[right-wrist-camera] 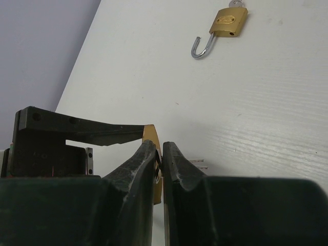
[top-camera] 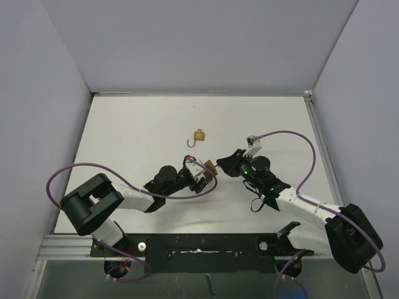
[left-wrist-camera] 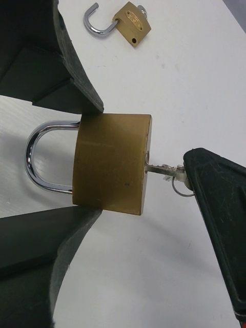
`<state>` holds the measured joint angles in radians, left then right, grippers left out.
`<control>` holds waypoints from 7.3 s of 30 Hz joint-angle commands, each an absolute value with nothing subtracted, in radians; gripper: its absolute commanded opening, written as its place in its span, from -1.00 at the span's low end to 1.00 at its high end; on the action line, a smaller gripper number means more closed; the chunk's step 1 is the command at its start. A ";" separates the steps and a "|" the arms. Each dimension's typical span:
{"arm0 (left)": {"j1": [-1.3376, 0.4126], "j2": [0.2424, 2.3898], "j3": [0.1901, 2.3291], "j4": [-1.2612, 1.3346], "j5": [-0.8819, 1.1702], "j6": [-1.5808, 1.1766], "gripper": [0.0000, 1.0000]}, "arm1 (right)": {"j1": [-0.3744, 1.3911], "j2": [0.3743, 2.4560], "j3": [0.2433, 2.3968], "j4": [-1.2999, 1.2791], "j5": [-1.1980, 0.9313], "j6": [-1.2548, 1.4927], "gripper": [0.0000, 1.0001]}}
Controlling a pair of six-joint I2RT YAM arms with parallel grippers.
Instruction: Unlock with the key
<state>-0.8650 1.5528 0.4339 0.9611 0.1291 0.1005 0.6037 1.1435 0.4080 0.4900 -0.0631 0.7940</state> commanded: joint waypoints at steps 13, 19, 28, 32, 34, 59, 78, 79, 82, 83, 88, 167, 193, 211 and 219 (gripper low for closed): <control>-0.896 1.580 0.501 1.242 0.199 0.104 -1.00 | 0.628 1.099 0.402 0.505 -0.014 0.786 -1.00; -0.895 1.567 0.522 1.223 0.166 0.130 -1.00 | 0.648 1.091 0.398 0.490 0.002 0.781 -1.00; -0.896 1.544 0.566 1.194 0.144 0.134 -1.00 | 0.664 1.107 0.387 0.504 0.005 0.791 -1.00; -0.895 1.537 0.578 1.168 0.135 0.129 -1.00 | 0.667 1.104 0.390 0.502 0.005 0.792 -1.00; -0.895 1.536 0.578 1.167 0.133 0.129 -1.00 | 0.666 1.102 0.390 0.503 0.005 0.792 -1.00; -0.894 1.475 0.513 0.983 0.089 0.105 -1.00 | 0.469 1.026 0.399 0.494 -0.095 0.797 -0.30; -0.895 1.354 0.692 0.413 0.162 0.116 -1.00 | 0.488 1.108 0.668 -0.051 -0.013 0.269 0.91; -0.895 1.351 0.692 0.413 0.163 0.118 -1.00 | 0.495 1.126 0.684 -0.076 -0.009 0.258 0.91; -0.896 1.342 0.696 0.404 0.165 0.125 -1.00 | 0.520 1.175 0.730 -0.139 0.011 0.229 0.92; -0.896 1.342 0.703 0.395 0.168 0.127 -1.00 | 0.527 1.186 0.739 -0.144 0.018 0.224 0.92; -0.895 1.358 0.733 0.354 0.177 0.139 -1.00 | 0.565 1.221 0.759 -0.151 0.049 0.225 0.93; -0.901 1.479 0.812 0.380 0.138 -0.009 -1.00 | 0.183 1.262 0.502 0.550 -0.695 0.802 0.07; -0.901 1.494 0.845 0.396 0.132 -0.005 -1.00 | 0.330 1.381 0.489 0.647 -0.676 0.821 -0.36; -0.900 1.477 0.845 0.412 0.084 0.000 -1.00 | 0.343 1.411 0.479 0.655 -0.681 0.812 -0.48; -0.899 1.469 0.842 0.416 0.086 0.000 -1.00 | 0.342 1.424 0.485 0.658 -0.670 0.811 -0.34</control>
